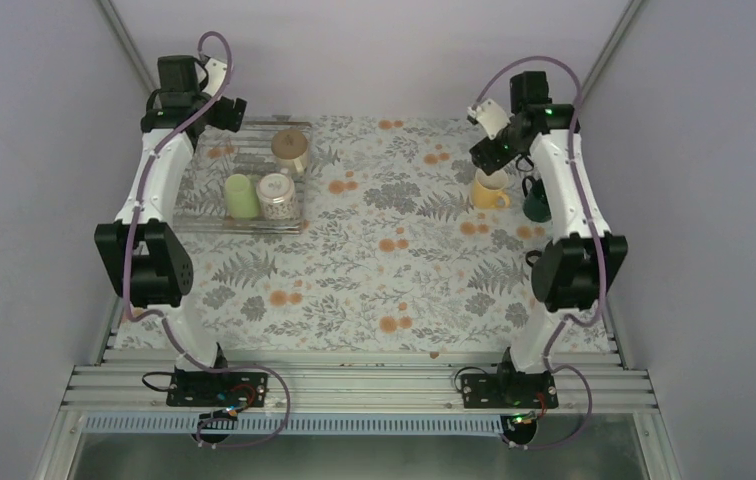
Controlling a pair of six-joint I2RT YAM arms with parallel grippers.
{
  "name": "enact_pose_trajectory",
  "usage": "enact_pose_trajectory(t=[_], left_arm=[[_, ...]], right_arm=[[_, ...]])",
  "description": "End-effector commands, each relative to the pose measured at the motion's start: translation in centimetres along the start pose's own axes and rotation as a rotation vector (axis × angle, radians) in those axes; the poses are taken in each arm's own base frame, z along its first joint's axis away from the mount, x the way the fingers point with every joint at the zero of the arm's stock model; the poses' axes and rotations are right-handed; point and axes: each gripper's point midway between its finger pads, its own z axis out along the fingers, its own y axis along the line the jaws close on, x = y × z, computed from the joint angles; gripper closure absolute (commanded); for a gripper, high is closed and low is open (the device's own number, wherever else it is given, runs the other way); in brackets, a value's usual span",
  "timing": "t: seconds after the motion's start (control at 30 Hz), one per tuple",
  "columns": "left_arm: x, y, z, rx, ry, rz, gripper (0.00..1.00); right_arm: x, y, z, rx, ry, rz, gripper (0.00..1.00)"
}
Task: Unload the cups from the dish rack
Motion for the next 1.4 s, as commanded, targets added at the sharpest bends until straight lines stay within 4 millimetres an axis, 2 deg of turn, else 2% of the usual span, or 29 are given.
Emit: enact_pose_trajectory(t=[0.0, 0.1, 0.2, 0.27, 0.3, 0.33, 0.47, 0.6, 0.8, 1.0, 1.1, 1.37], left_arm=[[2.2, -0.7, 2.3, 0.031, 0.103, 0.009, 0.0], [4.3, -0.8, 2.8, 0.033, 0.202, 0.011, 0.01], [5.7, -1.7, 1.7, 0.079, 0.237, 0.09, 0.01], [6.6, -2.7, 0.5, 0.136, 0.259, 0.18, 0.02], [7.1, -3.2, -0.2, 0.162, 0.276, 0.232, 0.02], [7.7, -3.5, -0.8, 0.187, 0.293, 0.277, 0.02], [9.8, -4.2, -2.6, 0.258, 0.366, 0.408, 0.03], [11.6, -5.9, -2.9, 0.385, 0.47, 0.405, 0.06], [14.3, -7.0, -1.0, 0.473, 0.623, 0.361, 0.1], [15.3, -7.9, 1.0, 0.492, 0.701, 0.381, 0.11], [15.9, -9.1, 1.6, 0.5, 0.728, 0.426, 0.11], [14.8, -11.3, 2.5, 0.503, 0.713, 0.48, 0.11]], right_arm=[[-4.3, 5.2, -5.6, -0.151, -0.239, -0.018, 0.2], [-5.1, 7.9, -7.5, -0.227, -0.278, -0.007, 0.21], [-5.0, 10.2, -8.8, -0.301, -0.307, -0.039, 0.21], [-4.7, 11.1, -8.7, -0.314, -0.307, -0.06, 0.21], [-4.4, 11.3, -9.6, -0.307, -0.324, -0.074, 0.2], [-4.2, 11.7, -9.7, -0.311, -0.326, -0.088, 0.2], [-3.2, 12.4, -9.0, -0.327, -0.309, -0.105, 0.21], [-3.2, 12.9, -8.8, -0.348, -0.308, -0.096, 0.19], [-4.1, 12.3, -10.1, -0.283, -0.374, -0.108, 0.02], [-4.6, 11.2, -11.4, -0.205, -0.412, -0.113, 0.0], [-4.6, 10.9, -11.8, -0.178, -0.42, -0.116, 0.0], [-4.1, 10.6, -10.9, -0.151, -0.4, -0.126, 0.0]])
